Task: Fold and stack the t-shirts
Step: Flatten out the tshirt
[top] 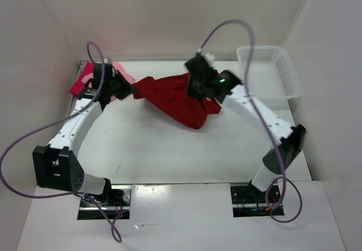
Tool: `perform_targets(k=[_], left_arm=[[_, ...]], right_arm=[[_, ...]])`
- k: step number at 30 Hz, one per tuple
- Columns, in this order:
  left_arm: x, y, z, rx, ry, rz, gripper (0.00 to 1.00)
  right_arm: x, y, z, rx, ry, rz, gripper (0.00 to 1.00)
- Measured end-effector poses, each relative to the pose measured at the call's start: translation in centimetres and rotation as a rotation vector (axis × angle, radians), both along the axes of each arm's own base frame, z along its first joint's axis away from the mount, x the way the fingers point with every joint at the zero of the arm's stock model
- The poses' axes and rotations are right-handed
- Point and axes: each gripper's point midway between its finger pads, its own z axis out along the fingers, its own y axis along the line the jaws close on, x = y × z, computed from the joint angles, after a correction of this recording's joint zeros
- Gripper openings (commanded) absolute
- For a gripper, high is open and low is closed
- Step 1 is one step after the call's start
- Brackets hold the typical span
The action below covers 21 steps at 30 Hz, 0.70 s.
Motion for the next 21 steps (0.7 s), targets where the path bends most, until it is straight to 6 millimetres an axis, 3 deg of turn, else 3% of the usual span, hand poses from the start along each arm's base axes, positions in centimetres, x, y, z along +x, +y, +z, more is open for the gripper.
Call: perform_targets(k=[2,4,6,8,10,13,18,21], left_arm=[[1.3,0.7,6.1,-0.004,-0.131,0.0,0.0],[1.7,2.3,12.3,-0.012,-0.257,0.013,0.0],[1.7,5.4,18.4,-0.021,-0.394,0.068,0.0],[1.0,9.0,22.4,-0.019,-0.49,0.142,0.0],[0.1,12.2,25.8,-0.012,-0.564,0.225,0.0],[-1.2,13.2,30.2,-0.023,-0.652,0.255,0.0],[-3.0,13.2,36.4,-0.047,-0.776,0.242,0.0],[-2.9,13.5,38.8,-0.052,-0.824,0.251,0.0]], right_arm=[[1.9,-2.0,9.6,0.093,-0.193,-0.072,0.0],[2.3,-4.9,19.0,0.176,-0.381,-0.152,0.0],[0.9,-8.0,27.2,0.264,-0.547,-0.217,0.0],[-1.3,-11.2,32.8,0.352,-0.674,-0.256,0.0],[-3.2,-14.7,35.9,0.39,-0.756,-0.304,0.0],[-5.6,-18.2,39.8,0.442,-0.872,-0.358,0.0],[-8.7,-19.8,44.3,0.532,-1.015,-0.332,0.0],[-8.6,-19.7,45.4,0.539,-1.059,-0.322,0.0]])
